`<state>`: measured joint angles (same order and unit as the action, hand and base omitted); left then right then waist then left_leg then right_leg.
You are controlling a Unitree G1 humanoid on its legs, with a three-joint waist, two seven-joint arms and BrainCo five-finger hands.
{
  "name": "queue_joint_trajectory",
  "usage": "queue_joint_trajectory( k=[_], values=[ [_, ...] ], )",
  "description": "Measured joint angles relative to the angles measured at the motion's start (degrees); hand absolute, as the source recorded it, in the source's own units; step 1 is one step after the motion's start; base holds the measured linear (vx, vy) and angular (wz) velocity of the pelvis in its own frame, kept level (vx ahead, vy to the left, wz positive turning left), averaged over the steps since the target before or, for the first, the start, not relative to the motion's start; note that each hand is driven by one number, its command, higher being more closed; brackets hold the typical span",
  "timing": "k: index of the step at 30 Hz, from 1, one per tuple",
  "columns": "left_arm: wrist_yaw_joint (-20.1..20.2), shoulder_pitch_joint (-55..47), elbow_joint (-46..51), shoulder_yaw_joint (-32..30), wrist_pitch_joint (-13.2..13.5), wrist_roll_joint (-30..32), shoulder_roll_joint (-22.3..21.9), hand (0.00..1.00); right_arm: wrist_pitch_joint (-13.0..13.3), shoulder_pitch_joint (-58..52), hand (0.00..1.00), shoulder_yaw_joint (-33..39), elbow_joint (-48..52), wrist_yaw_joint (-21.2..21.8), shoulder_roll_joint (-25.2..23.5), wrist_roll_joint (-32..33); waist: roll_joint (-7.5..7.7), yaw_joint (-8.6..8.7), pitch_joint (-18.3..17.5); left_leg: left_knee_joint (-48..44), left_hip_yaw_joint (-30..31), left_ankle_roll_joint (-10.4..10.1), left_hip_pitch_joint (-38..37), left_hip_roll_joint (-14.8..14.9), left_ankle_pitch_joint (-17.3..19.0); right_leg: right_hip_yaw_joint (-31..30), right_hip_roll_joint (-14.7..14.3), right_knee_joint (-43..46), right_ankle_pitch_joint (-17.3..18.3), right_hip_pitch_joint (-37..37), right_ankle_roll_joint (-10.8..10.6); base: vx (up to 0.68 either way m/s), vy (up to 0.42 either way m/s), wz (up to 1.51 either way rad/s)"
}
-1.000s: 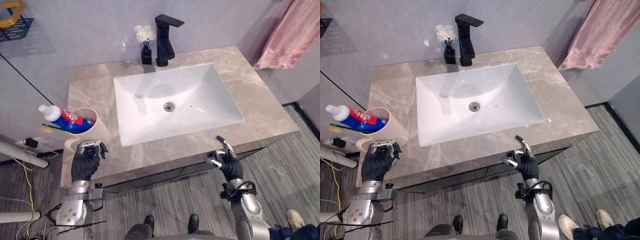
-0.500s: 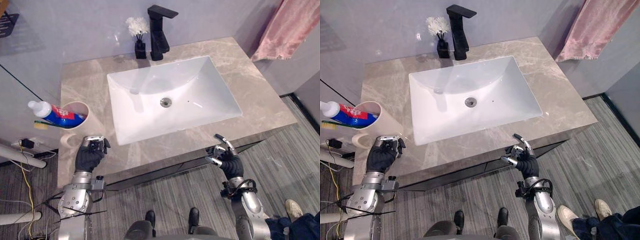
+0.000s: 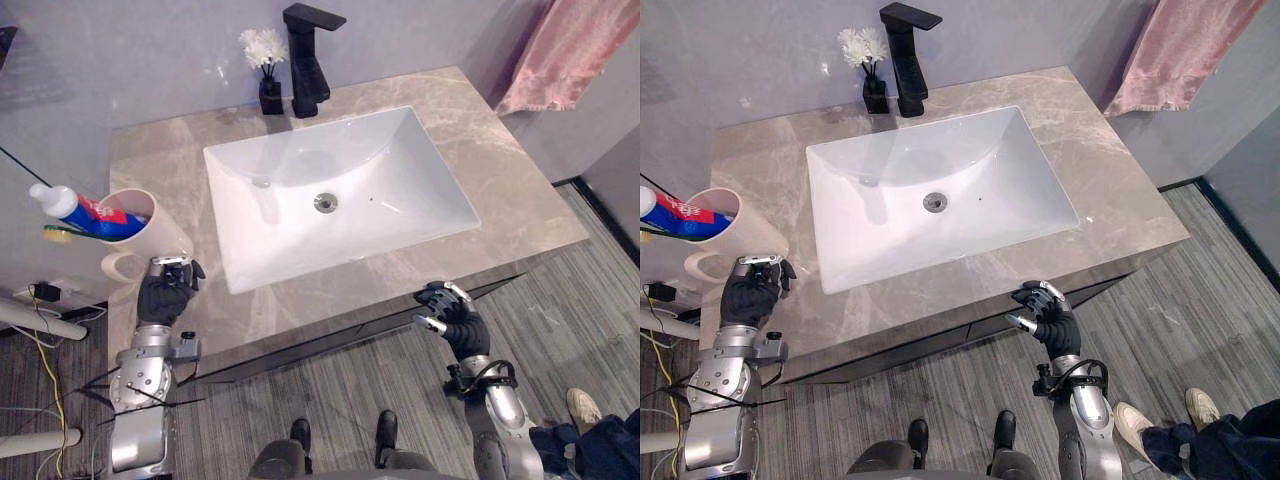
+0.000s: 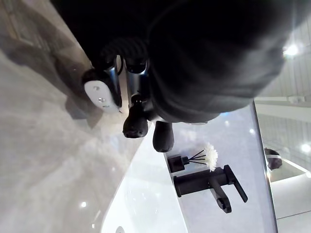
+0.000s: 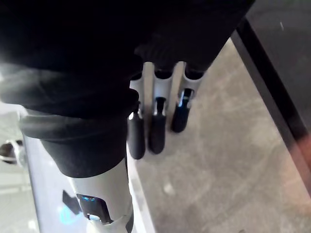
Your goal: Organize washtable
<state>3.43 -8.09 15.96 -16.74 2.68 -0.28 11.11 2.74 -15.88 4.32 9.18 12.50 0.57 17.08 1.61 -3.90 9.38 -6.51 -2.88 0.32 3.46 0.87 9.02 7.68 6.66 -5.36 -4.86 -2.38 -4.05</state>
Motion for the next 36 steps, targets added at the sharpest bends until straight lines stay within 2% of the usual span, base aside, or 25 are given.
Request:
queue_joint_trajectory(
  k=[3, 11, 23, 25, 36],
  values=[
    [-0.2, 1.8, -1.1, 0.0, 0.0, 0.0, 0.9, 1.00, -1.6, -1.9, 0.00, 0.0, -1.2, 0.0, 0.0, -0.4, 0.00, 0.05, 0.0, 0.0, 0.0, 0.0, 0.0, 0.0, 0.0, 0.0, -0.1, 0.0, 0.0, 0.0, 0.0, -0.04, -0.027, -0.01],
    [-1.2, 5.6, -4.8, 0.1, 0.0, 0.0, 3.5, 1.00, -1.6, -3.6, 0.00, -0.2, -1.2, -0.1, 0.0, -0.8, 0.01, 0.18, 0.0, 0.0, -0.3, 0.0, -0.2, 0.0, 0.0, -0.1, 0.0, 0.0, 0.0, 0.0, 0.0, -0.04, -0.020, -0.02],
    [-1.0, 5.9, -5.3, 0.4, -0.1, -0.4, 4.0, 1.00, -1.7, -4.2, 0.00, -0.8, -1.2, 0.0, 1.1, -0.8, 0.03, 0.14, -1.1, -0.1, -0.2, 0.0, -0.3, -0.1, 0.0, 0.0, 0.0, 0.0, -0.1, 0.2, 0.0, -0.02, -0.013, 0.00],
    [-1.0, 5.2, -5.3, 0.9, -0.1, -1.9, 4.0, 1.00, -2.0, -4.8, 0.00, -0.8, -1.2, 0.0, 1.1, -0.8, 0.00, 0.14, -2.5, 0.0, -0.1, 0.0, -0.3, 0.0, 0.0, 0.1, 0.0, 0.0, -0.1, 0.3, 0.0, 0.00, 0.000, 0.03],
    [0.1, -3.8, -1.2, 0.8, 0.0, -8.1, 2.9, 1.00, -2.1, -4.4, 0.00, -0.8, -3.7, 0.0, 1.2, -0.8, -0.33, -0.04, -4.9, -0.4, 1.7, 0.2, -1.3, -0.7, -0.2, 1.9, 0.5, -0.1, 0.0, 2.2, 0.0, -0.05, -0.014, 0.08]
  ],
)
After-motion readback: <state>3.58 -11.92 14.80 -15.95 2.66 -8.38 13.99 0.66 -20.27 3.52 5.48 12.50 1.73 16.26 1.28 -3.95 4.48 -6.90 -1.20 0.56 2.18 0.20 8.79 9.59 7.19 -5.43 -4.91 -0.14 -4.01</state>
